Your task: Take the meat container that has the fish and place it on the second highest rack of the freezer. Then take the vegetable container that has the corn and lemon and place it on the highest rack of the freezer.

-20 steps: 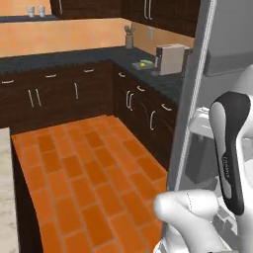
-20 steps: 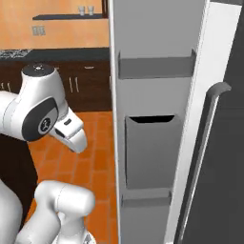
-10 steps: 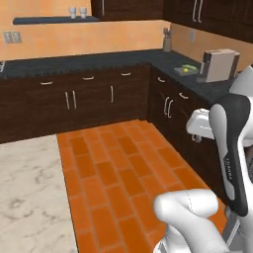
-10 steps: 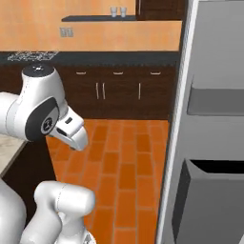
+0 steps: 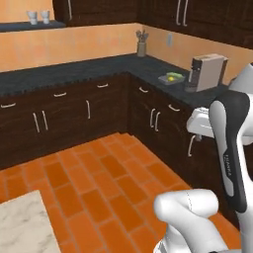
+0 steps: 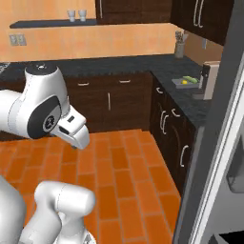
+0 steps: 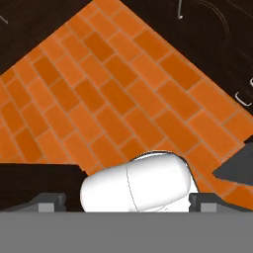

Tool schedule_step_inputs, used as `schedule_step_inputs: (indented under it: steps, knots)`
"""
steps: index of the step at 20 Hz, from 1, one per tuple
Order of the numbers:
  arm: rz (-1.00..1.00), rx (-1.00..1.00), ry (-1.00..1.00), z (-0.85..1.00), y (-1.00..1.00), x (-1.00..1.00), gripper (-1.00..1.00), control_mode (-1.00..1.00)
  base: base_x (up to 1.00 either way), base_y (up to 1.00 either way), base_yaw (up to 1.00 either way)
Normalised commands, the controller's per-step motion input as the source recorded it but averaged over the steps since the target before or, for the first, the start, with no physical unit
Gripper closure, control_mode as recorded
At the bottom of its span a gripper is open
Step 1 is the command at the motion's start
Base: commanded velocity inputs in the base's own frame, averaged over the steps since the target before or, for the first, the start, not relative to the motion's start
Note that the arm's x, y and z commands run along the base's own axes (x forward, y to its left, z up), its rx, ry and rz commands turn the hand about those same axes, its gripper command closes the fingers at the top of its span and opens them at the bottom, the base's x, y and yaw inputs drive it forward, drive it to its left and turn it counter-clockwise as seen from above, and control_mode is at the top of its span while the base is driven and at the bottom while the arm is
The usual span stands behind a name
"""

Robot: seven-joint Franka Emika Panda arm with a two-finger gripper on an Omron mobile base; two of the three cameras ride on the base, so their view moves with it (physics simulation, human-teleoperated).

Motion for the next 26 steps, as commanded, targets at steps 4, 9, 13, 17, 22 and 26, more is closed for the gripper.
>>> schedule_step_inputs:
  steps: [4, 9, 13, 17, 22, 26]
  knots:
    - [0.0, 0.0, 0.0, 0.0, 0.0, 0.0, -1.0, 1.0, 1.0, 0.06, -0.37]
    - [0.0, 0.0, 0.0, 0.0, 0.0, 0.0, -1.0, 1.0, 1.0, 0.1, -0.39]
    - [0.0, 0.0, 0.0, 0.0, 0.0, 0.0, -1.0, 1.0, 1.0, 0.22, -0.41]
    - [0.0, 0.0, 0.0, 0.0, 0.0, 0.0, -1.0, 1.0, 1.0, 0.37, -0.44]
    - [0.0, 0.0, 0.0, 0.0, 0.0, 0.0, -1.0, 1.0, 1.0, 0.4, -0.47]
    - [0.0, 0.0, 0.0, 0.0, 0.0, 0.0, -1.0, 1.0, 0.99, 0.42, -0.52]
